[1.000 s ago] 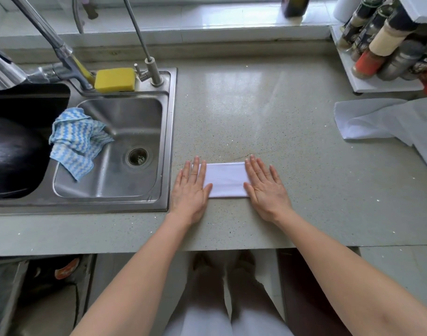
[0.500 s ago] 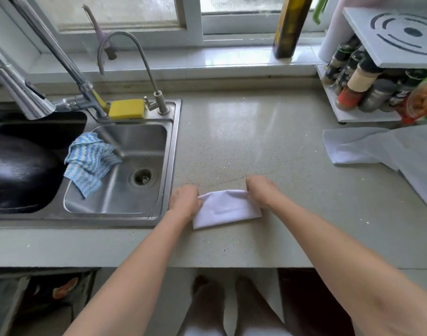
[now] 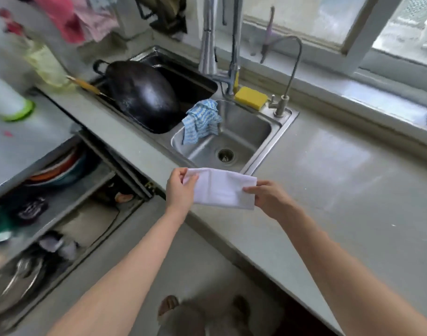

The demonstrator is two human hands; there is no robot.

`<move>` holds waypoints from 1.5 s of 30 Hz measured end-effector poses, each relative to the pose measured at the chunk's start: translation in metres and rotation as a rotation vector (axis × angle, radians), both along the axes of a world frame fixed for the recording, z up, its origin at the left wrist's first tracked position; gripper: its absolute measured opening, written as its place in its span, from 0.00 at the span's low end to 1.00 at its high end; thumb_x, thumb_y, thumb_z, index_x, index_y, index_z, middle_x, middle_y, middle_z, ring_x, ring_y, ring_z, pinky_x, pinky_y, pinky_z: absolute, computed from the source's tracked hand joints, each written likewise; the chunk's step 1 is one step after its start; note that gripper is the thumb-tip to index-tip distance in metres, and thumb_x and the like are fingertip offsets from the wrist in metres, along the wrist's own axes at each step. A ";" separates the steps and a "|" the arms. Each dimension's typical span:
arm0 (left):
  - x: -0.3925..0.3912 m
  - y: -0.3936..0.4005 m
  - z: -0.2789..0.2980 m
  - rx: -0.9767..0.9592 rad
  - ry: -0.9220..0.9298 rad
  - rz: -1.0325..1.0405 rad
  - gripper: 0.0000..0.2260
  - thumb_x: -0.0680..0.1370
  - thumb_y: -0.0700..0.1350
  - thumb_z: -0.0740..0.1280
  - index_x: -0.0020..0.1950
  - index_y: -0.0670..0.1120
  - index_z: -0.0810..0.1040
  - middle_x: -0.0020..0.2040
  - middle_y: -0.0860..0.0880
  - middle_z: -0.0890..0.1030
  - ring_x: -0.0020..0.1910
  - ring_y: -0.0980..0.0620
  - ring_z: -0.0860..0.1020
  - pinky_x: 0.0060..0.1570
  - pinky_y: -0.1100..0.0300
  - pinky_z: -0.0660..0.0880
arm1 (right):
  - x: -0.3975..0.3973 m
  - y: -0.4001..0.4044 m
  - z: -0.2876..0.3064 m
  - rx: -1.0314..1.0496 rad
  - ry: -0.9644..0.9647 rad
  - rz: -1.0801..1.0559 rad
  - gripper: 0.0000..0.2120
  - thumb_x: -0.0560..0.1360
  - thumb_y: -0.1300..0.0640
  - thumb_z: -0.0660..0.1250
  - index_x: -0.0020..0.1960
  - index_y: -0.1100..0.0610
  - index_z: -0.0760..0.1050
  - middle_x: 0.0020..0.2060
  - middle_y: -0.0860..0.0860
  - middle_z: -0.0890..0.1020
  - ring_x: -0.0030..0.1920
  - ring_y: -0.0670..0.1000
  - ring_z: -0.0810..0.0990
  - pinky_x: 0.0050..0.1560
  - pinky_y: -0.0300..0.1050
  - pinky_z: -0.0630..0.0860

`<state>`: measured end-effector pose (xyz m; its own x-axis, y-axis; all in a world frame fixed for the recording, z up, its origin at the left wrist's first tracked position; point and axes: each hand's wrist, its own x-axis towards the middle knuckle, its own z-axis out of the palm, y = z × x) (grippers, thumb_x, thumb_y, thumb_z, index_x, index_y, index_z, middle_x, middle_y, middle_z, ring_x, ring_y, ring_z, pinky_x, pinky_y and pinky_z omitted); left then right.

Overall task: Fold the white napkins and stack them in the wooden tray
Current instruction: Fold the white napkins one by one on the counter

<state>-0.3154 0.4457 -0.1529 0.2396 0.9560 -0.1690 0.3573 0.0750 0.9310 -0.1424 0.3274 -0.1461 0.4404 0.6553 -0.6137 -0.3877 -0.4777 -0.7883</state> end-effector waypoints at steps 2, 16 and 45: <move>-0.048 0.013 0.009 0.016 -0.042 0.109 0.08 0.77 0.41 0.68 0.54 0.43 0.74 0.48 0.49 0.77 0.44 0.55 0.74 0.41 0.67 0.69 | -0.035 0.032 0.010 -0.015 0.009 0.110 0.12 0.73 0.72 0.67 0.55 0.75 0.74 0.49 0.64 0.80 0.46 0.60 0.80 0.49 0.50 0.78; -0.548 0.090 0.047 0.093 0.054 0.699 0.09 0.75 0.37 0.69 0.51 0.48 0.74 0.50 0.50 0.77 0.44 0.57 0.75 0.38 0.71 0.69 | -0.505 0.238 0.049 0.183 -0.122 0.632 0.15 0.75 0.62 0.70 0.59 0.66 0.76 0.55 0.61 0.81 0.56 0.61 0.80 0.61 0.57 0.75; -1.017 0.370 0.045 0.092 0.582 0.746 0.08 0.76 0.31 0.61 0.53 0.36 0.77 0.53 0.38 0.80 0.54 0.41 0.76 0.51 0.58 0.68 | -0.987 0.500 0.013 0.235 -0.591 1.320 0.09 0.70 0.67 0.68 0.49 0.70 0.78 0.42 0.63 0.81 0.35 0.51 0.82 0.35 0.43 0.82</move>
